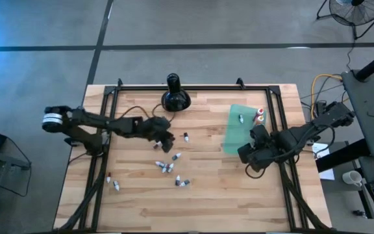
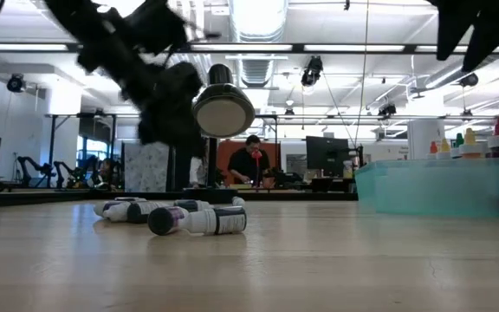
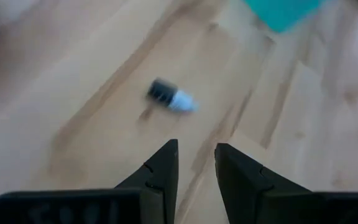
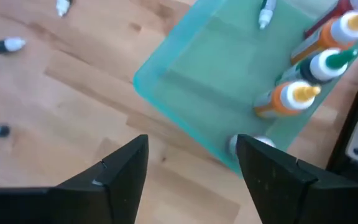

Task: Pick & Place food coloring
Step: Put the top small black food coloring bottle into the green bin

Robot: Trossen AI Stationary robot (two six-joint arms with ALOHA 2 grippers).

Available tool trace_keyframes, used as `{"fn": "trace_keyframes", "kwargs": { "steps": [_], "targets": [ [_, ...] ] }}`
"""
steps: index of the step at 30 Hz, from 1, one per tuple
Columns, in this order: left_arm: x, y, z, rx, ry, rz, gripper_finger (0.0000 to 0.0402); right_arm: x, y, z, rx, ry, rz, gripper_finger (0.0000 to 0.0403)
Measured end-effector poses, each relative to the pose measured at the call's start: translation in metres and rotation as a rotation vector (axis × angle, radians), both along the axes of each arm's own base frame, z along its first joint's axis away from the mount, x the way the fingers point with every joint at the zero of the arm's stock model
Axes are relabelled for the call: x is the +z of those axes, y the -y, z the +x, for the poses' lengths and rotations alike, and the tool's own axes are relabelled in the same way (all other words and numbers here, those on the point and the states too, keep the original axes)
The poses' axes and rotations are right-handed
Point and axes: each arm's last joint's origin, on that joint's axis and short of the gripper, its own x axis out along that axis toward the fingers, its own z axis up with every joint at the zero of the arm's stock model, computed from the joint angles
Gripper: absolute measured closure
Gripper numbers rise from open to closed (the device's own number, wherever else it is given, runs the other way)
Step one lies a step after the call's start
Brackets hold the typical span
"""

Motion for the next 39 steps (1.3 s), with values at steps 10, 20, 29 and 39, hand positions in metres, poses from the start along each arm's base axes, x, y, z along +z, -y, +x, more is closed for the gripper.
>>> {"fn": "trace_keyframes", "kwargs": {
  "steps": [10,20,29,39],
  "targets": [
    [-0.006,0.007,0.045,-0.668,-0.240,0.701,0.0321,0.001,-0.005,-0.002,0.150,-0.113,0.140,0.0167],
    [-0.013,-0.015,0.081,-0.907,-0.367,0.897,0.0321,0.010,0.001,-0.013,0.299,-0.119,0.108,0.0182],
    [-0.031,-0.029,0.115,-1.006,-0.509,0.836,0.0321,0.024,0.015,-0.032,0.319,-0.021,0.017,0.0189],
    [-0.036,-0.043,0.128,-0.984,-0.602,0.668,0.0323,0.029,0.025,-0.049,0.312,-0.004,-0.006,0.0188]
  ]
}}
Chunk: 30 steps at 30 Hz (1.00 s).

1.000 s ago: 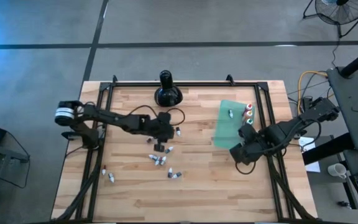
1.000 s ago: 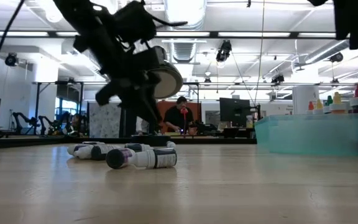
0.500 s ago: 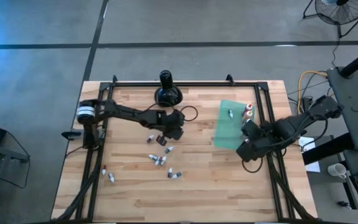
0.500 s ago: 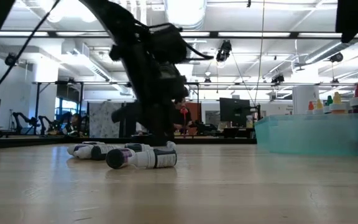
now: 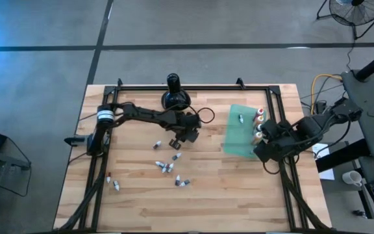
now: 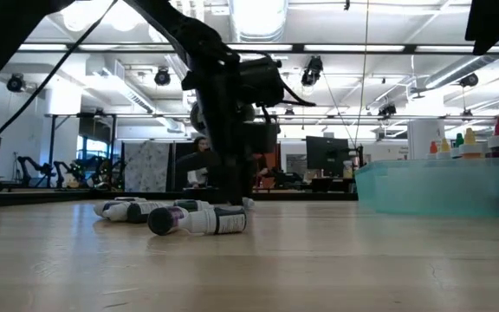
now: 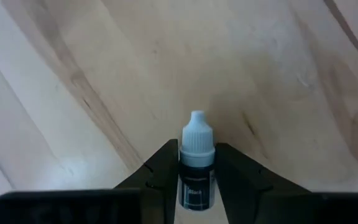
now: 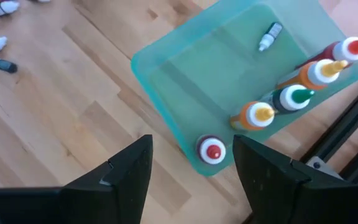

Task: Pick & Place food coloring
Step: Put the top small black food coloring bottle into the green bin

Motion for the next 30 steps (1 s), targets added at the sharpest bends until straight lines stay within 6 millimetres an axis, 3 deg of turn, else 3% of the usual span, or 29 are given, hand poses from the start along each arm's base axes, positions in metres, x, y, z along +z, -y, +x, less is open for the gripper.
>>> {"fn": "trace_keyframes", "kwargs": {
  "steps": [5,8,14,17,19,21,26,30],
  "targets": [
    [0.009,-0.001,0.007,0.067,0.037,-0.050,0.0362,-0.002,0.003,-0.003,-0.006,0.010,-0.033,0.0188],
    [0.024,-0.002,0.017,0.090,0.097,-0.061,0.0367,-0.005,0.004,-0.005,-0.009,0.007,-0.036,0.0188],
    [0.094,-0.005,0.048,0.121,0.367,-0.069,0.0367,-0.007,0.004,-0.005,-0.037,0.004,-0.031,0.0188],
    [0.139,-0.006,0.061,0.111,0.579,-0.207,0.0367,-0.007,0.004,-0.005,-0.048,0.007,-0.027,0.0188],
    [0.157,-0.006,0.071,0.077,0.700,-0.287,0.0367,-0.007,0.004,-0.005,-0.055,0.008,-0.025,0.0188],
    [0.158,-0.004,0.082,0.063,0.752,-0.348,0.0367,-0.007,0.004,-0.005,-0.061,0.009,-0.023,0.0188],
    [0.119,0.002,0.113,0.090,0.710,-0.478,0.0364,-0.007,0.004,-0.005,-0.082,0.014,-0.016,0.0188],
    [0.106,0.010,0.129,0.071,0.715,-0.484,0.0362,-0.007,0.004,-0.005,-0.083,0.014,-0.015,0.0188]
  ]
}}
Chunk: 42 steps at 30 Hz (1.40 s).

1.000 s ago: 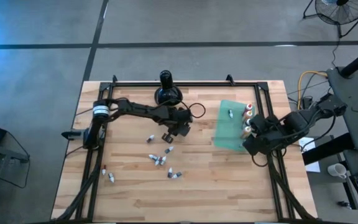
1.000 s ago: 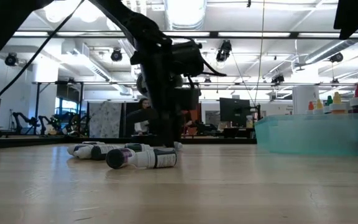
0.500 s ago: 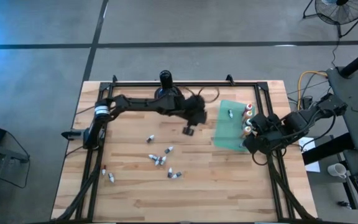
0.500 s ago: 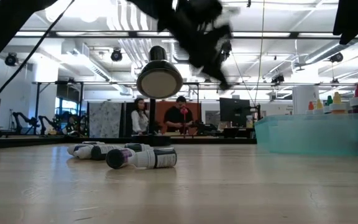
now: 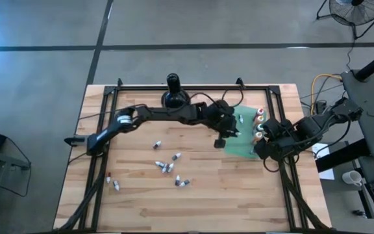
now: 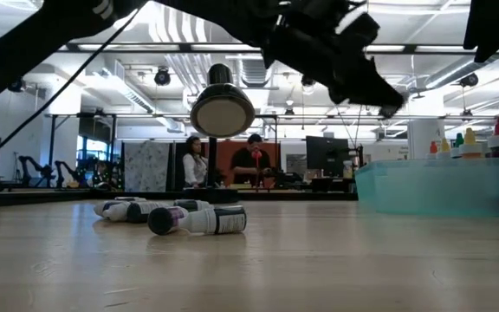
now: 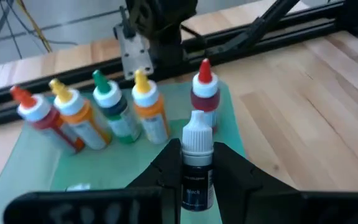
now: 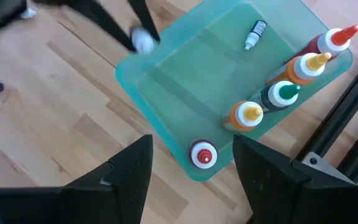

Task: Pick & Place food coloring
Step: Put the top small black food coloring bottle into the green bin, then put the top small red food coloring bottle into the green bin

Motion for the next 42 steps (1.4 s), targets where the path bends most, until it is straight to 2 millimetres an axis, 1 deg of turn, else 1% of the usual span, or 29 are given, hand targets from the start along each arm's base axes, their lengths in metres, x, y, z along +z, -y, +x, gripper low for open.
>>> {"fn": "trace_keyframes", "kwargs": {
  "steps": [5,9,13,15,20,23,27,32,38,40,42],
  "targets": [
    [-0.020,0.009,0.008,0.007,-0.035,0.012,0.0360,0.000,0.000,0.000,-0.004,0.000,0.001,0.0188],
    [-0.027,0.013,0.011,0.007,-0.037,0.008,0.0359,0.000,0.000,0.000,-0.002,-0.003,-0.001,0.0188],
    [-0.051,0.019,0.017,0.026,-0.094,-0.007,0.0359,0.000,0.000,0.000,-0.001,-0.004,-0.002,0.0188],
    [-0.058,0.021,0.017,0.034,-0.117,0.000,0.0358,0.000,0.000,-0.001,0.000,-0.005,-0.003,0.0188],
    [-0.059,0.026,0.018,0.056,-0.123,0.023,0.0358,0.000,0.000,-0.001,0.000,-0.007,-0.004,0.0188],
    [-0.065,0.027,0.017,0.077,-0.154,0.034,0.0356,0.000,0.000,-0.001,0.004,-0.008,-0.005,0.0188],
    [-0.065,0.025,0.017,0.109,-0.155,0.049,0.0341,0.000,0.000,-0.001,0.008,-0.010,-0.007,0.0188],
    [-0.066,0.026,0.017,0.128,-0.169,0.021,0.0318,0.000,0.000,-0.001,0.010,-0.011,-0.008,0.0188],
    [-0.071,0.026,0.015,0.137,-0.190,0.005,0.0313,0.000,0.000,-0.001,0.009,-0.009,-0.007,0.0188],
    [-0.069,0.027,0.015,0.136,-0.188,0.004,0.0313,0.000,0.000,-0.001,0.008,-0.009,-0.006,0.0188],
    [-0.060,0.029,0.012,0.131,-0.184,0.008,0.0313,0.000,0.000,-0.001,0.011,-0.010,-0.008,0.0188]
  ]
}}
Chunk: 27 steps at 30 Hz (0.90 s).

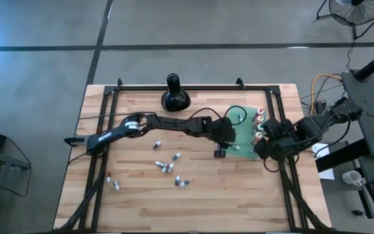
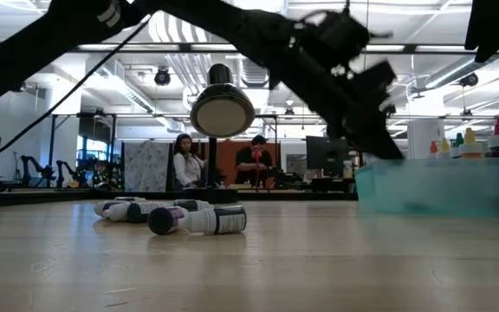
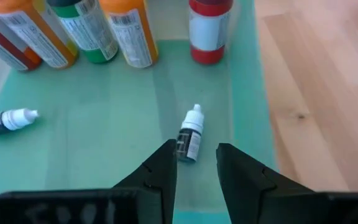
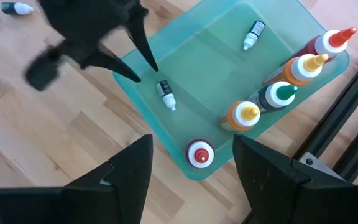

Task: Pick & Place food coloring
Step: Put the top small red food coloring bottle into the green bin

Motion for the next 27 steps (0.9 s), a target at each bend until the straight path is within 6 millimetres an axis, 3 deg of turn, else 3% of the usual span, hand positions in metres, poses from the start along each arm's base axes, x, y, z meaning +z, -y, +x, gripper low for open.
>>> {"fn": "trace_keyframes", "kwargs": {
  "steps": [5,12,17,23,27],
  "targets": [
    [0.042,0.003,-0.008,-0.022,0.094,0.031,0.0312,0.000,0.000,0.000,0.018,-0.007,-0.008,0.0188],
    [0.052,0.004,-0.020,-0.009,0.016,0.039,0.0312,-0.004,0.000,0.000,0.012,-0.019,-0.013,0.0188],
    [0.090,0.003,-0.055,0.061,-0.094,0.063,0.0312,-0.010,0.000,0.000,-0.002,-0.031,-0.016,0.0188],
    [0.045,0.000,-0.100,0.283,-0.430,0.072,0.0312,-0.017,-0.001,0.002,-0.019,-0.031,-0.011,0.0188],
    [0.042,0.004,-0.151,0.452,-0.476,-0.002,0.0312,-0.019,-0.002,0.004,-0.026,-0.030,-0.009,0.0188]
  ]
}}
